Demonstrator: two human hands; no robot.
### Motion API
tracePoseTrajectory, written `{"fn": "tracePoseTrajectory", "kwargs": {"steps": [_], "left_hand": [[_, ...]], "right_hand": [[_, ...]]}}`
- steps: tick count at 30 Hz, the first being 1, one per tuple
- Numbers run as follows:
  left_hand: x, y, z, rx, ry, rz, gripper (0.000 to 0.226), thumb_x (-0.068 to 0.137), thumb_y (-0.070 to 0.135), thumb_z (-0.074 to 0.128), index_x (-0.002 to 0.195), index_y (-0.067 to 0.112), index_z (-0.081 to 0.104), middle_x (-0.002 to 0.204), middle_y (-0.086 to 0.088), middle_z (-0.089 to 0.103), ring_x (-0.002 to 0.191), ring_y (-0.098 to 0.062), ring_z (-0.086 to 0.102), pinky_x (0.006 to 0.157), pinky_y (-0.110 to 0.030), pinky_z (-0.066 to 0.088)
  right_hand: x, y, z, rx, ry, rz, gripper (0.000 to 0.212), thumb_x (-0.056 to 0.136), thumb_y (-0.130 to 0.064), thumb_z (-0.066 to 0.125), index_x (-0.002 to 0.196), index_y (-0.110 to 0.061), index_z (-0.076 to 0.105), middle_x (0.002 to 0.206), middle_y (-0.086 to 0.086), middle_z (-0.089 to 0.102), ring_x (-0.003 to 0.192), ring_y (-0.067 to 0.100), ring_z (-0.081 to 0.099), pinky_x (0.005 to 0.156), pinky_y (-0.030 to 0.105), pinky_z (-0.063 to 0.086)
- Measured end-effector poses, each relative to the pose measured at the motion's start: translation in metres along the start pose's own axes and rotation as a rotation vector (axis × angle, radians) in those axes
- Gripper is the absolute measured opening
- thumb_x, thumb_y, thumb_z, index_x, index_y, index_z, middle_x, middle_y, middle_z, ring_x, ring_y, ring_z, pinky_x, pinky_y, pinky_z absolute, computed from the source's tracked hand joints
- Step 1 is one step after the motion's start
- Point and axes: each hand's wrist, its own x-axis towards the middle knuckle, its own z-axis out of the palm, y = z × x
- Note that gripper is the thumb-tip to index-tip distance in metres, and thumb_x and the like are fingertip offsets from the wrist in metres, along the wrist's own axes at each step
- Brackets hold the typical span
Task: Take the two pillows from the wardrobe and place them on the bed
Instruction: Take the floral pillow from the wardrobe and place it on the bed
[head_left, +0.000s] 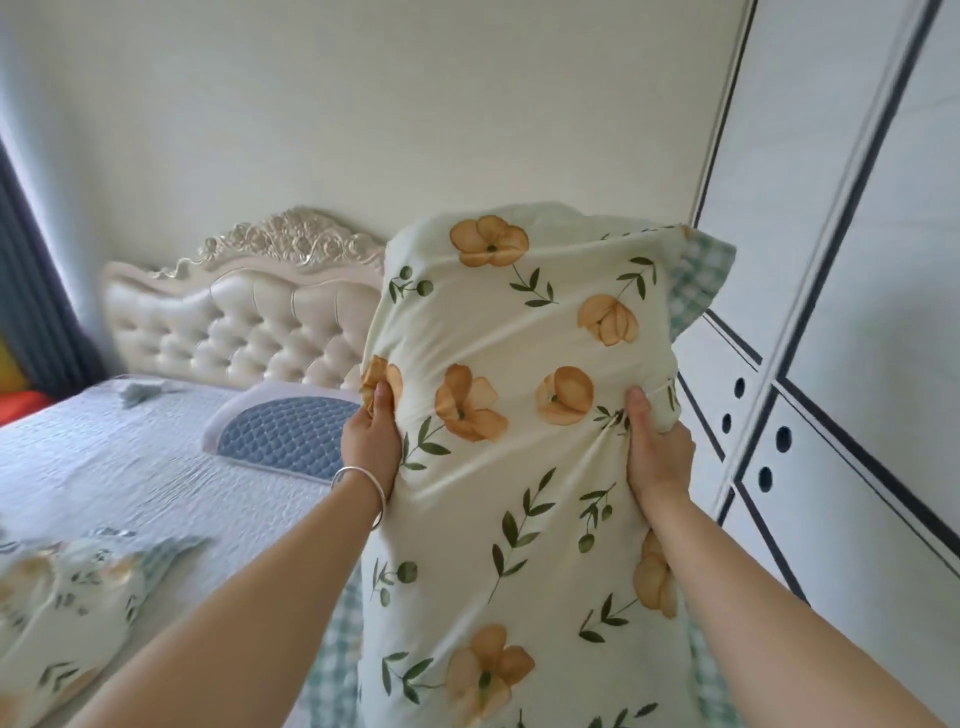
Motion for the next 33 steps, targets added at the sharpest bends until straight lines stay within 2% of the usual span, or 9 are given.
{"fn": "tracePoseTrajectory", "kwargs": {"steps": [4,6,10,14,20,23,26,30,33], "left_hand": [[0.062,-0.001,0.060,0.036,0.068,-0.047,0.046,0.098,0.046,0.039,0.096,0.009,0.067,0.070,-0.002,0.058,0.078,-0.023,0.055,0.076,-0.029,0.038],[0.091,-0.005,0.083,0.049,0.091,-0.070,0.046,0.097,0.047,0.039,0.095,0.010,0.067,0.069,-0.001,0.058,0.077,-0.022,0.055,0.076,-0.029,0.038],[0.151,-0.025,0.108,0.091,0.171,-0.153,0.049,0.097,0.047,0.041,0.075,0.009,0.062,0.066,-0.003,0.056,0.066,-0.017,0.052,0.061,-0.028,0.038],[0.213,-0.052,0.128,0.098,0.248,-0.200,0.045,0.097,0.047,0.040,0.087,0.010,0.063,0.073,-0.005,0.059,0.075,-0.022,0.054,0.077,-0.029,0.035],[0.325,-0.090,0.146,0.047,0.353,-0.264,0.048,0.098,0.046,0.039,0.107,0.007,0.065,0.075,0.002,0.057,0.087,-0.022,0.052,0.082,-0.027,0.033],[0.378,-0.099,0.149,0.037,0.439,-0.294,0.053,0.098,0.046,0.038,0.121,0.004,0.061,0.106,-0.013,0.064,0.103,-0.029,0.054,0.088,-0.027,0.033],[0.428,-0.109,0.151,0.032,0.523,-0.364,0.055,0.099,0.045,0.035,0.131,0.004,0.052,0.132,-0.017,0.054,0.123,-0.033,0.047,0.101,-0.032,0.031],[0.476,-0.131,0.145,0.003,0.655,-0.538,0.063,0.098,0.050,0.035,0.132,-0.001,0.049,0.137,-0.020,0.049,0.127,-0.036,0.044,0.106,-0.038,0.029],[0.506,-0.157,0.144,-0.044,0.757,-0.610,0.067,0.097,0.052,0.032,0.132,-0.004,0.047,0.138,-0.023,0.047,0.128,-0.036,0.043,0.105,-0.038,0.030]], "right_hand": [[0.102,0.022,0.035,0.000,-0.092,0.070,0.046,0.080,-0.061,0.055,0.102,-0.021,0.059,0.100,-0.001,0.062,0.094,0.021,0.058,0.090,0.035,0.046],[0.147,0.032,0.056,0.001,-0.139,0.085,0.041,0.082,-0.058,0.055,0.102,-0.023,0.058,0.097,-0.003,0.060,0.093,0.020,0.056,0.088,0.031,0.042],[0.213,0.065,0.112,-0.050,-0.230,0.124,0.055,0.078,-0.064,0.053,0.108,-0.019,0.065,0.100,-0.001,0.063,0.100,0.024,0.060,0.093,0.037,0.046],[0.270,0.097,0.174,-0.085,-0.309,0.139,0.053,0.082,-0.061,0.051,0.111,-0.019,0.064,0.101,0.000,0.062,0.098,0.022,0.057,0.092,0.036,0.044],[0.356,0.122,0.288,-0.142,-0.474,0.118,0.055,0.085,-0.057,0.050,0.118,-0.015,0.061,0.106,0.002,0.062,0.104,0.023,0.055,0.091,0.030,0.038],[0.394,0.124,0.344,-0.196,-0.579,0.137,0.064,0.082,-0.064,0.048,0.123,-0.016,0.059,0.124,0.008,0.062,0.118,0.029,0.053,0.099,0.032,0.036],[0.434,0.124,0.399,-0.273,-0.675,0.167,0.087,0.069,-0.078,0.046,0.131,-0.017,0.051,0.134,0.007,0.055,0.126,0.031,0.046,0.110,0.045,0.031],[0.488,0.139,0.467,-0.264,-0.972,0.292,0.085,0.064,-0.071,0.061,0.130,-0.017,0.053,0.127,0.002,0.061,0.115,0.025,0.058,0.101,0.041,0.043],[0.521,0.159,0.510,-0.239,-1.158,0.388,0.051,0.079,-0.057,0.058,0.113,-0.019,0.063,0.105,0.000,0.070,0.097,0.016,0.065,0.079,0.032,0.050]]}}
